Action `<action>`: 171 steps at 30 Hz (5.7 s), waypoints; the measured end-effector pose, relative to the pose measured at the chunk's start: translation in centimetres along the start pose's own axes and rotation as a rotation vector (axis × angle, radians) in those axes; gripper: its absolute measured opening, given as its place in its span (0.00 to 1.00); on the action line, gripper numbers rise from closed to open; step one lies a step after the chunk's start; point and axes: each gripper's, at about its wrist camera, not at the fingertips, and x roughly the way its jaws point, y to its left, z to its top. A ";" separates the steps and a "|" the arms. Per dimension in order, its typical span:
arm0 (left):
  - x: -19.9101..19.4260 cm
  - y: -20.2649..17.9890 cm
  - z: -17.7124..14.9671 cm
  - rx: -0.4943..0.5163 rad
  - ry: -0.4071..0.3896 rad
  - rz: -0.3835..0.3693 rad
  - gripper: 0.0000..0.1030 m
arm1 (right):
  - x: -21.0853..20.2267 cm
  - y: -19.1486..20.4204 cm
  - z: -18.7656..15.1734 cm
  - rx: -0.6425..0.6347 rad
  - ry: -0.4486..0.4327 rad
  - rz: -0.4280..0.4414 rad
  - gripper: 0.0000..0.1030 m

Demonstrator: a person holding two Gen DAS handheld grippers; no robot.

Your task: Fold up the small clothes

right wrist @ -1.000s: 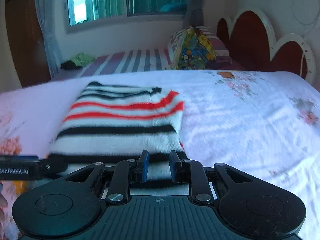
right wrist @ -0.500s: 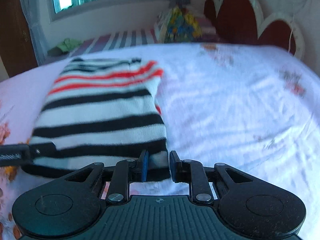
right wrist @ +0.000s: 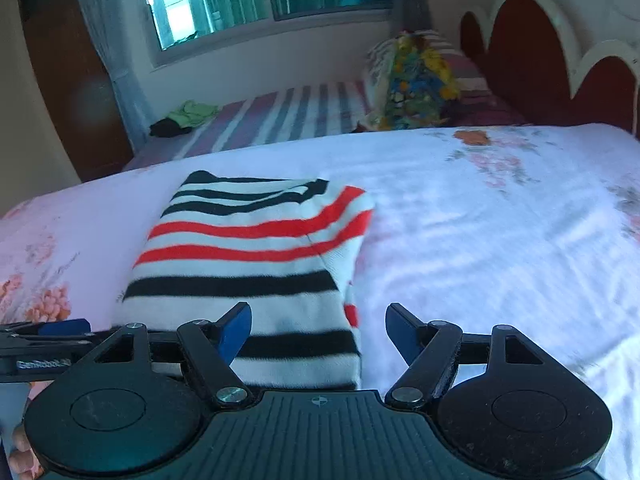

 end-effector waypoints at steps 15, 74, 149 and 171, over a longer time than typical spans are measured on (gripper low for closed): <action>5.8 1.2 3.0 -0.091 0.059 -0.147 0.92 | 7.3 -4.4 1.9 0.152 0.109 0.156 0.71; 7.4 0.9 4.2 -0.170 0.080 -0.151 0.75 | 7.7 -4.9 1.5 0.195 0.115 0.221 0.43; -3.4 43.6 8.4 -0.210 -0.052 0.085 0.70 | 22.5 47.9 1.4 0.043 0.067 0.130 0.48; -9.2 41.0 1.4 -0.030 0.004 0.089 0.80 | 10.8 48.1 -8.5 0.091 0.076 0.090 0.48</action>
